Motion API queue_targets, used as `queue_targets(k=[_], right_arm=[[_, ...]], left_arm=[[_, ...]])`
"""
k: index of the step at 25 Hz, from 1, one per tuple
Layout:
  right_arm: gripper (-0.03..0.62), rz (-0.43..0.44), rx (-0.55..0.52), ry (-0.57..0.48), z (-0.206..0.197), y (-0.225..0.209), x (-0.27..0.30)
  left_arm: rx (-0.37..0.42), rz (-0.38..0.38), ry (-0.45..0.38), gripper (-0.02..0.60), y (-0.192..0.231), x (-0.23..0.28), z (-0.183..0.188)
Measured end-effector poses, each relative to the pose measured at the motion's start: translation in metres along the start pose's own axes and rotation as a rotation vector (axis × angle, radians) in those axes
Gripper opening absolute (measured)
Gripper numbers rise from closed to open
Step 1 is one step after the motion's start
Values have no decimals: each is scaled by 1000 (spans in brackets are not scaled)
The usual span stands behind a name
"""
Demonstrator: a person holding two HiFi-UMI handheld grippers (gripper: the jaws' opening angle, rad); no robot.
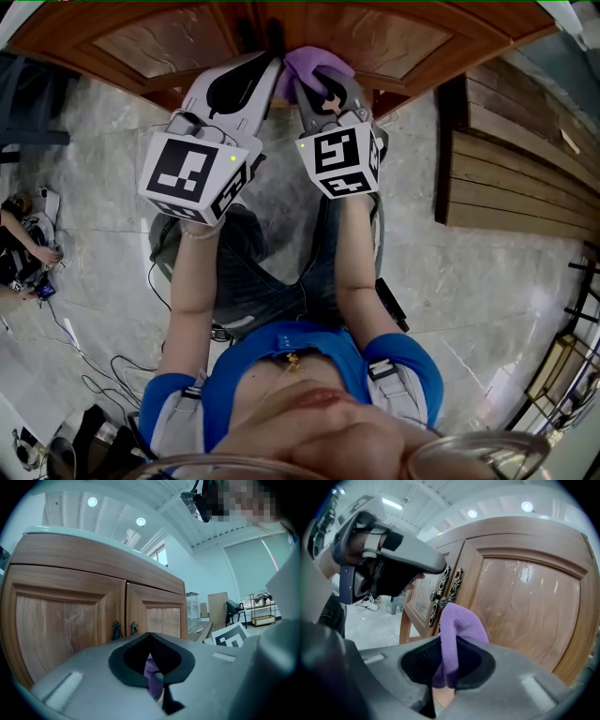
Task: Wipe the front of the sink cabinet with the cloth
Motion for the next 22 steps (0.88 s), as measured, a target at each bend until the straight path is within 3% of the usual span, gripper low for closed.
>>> queue_targets(k=[8, 17, 22], right_arm=[[63, -2, 36, -70, 4, -5, -16], [63, -58, 84, -150, 12, -20, -45], [63, -93, 131, -154, 15, -29, -45]], left_arm=[[-48, -9, 8, 0, 0, 6, -7], [-32, -49, 21, 0, -11, 15, -14], [62, -28, 30, 0, -5, 29, -18]])
Point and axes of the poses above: the fingertips, and each gripper's own axes: x forward along the fingers, y to its left, z out of its top, the point moved 7 cm from there along -x, backward along the fingers
